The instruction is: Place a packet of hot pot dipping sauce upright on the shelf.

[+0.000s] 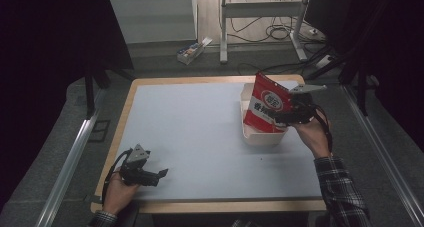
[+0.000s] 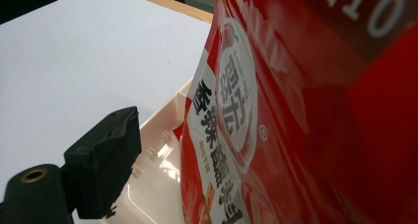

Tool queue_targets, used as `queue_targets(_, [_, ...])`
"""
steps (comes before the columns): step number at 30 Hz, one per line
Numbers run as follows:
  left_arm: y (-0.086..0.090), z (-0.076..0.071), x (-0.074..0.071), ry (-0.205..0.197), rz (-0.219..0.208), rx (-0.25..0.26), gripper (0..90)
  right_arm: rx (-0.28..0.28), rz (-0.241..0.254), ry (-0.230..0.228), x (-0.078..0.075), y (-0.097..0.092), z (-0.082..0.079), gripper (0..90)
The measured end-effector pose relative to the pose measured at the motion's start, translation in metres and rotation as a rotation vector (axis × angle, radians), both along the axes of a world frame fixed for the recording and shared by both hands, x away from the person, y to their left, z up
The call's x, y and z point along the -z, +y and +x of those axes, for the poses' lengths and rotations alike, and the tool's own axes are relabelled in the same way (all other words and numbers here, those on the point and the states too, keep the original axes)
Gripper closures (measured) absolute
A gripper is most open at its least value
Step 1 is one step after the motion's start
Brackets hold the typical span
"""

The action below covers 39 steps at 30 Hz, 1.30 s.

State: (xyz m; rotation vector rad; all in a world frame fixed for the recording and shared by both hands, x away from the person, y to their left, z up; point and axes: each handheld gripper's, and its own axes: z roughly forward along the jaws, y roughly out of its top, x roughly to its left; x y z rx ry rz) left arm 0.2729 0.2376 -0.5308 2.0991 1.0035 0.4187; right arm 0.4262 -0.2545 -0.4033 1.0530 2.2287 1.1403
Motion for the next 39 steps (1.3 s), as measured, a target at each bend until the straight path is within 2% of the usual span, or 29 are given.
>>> queue_targets(7, [0.0, 0.0, 0.0, 0.003, -0.019, 0.021, 2.5, -0.003, 0.0, 0.008, 0.0, -0.003, -0.005, 9.2])
queue_targets(23, [-0.002, -0.002, -0.002, -0.003, -0.004, 0.014, 0.3, -0.004, -0.001, 0.004, 0.0, -0.01, -0.026, 6.7])
queue_targets(31, [-0.004, -0.003, -0.002, -0.02, 0.015, 0.023, 0.4, -0.013, -0.019, 0.016, 0.009, -0.011, -0.037, 3.5])
queue_targets(39, [-0.004, -0.004, -0.003, -0.029, 0.021, 0.024, 0.6, -0.012, -0.009, 0.023, 0.019, -0.013, -0.049, 2.8])
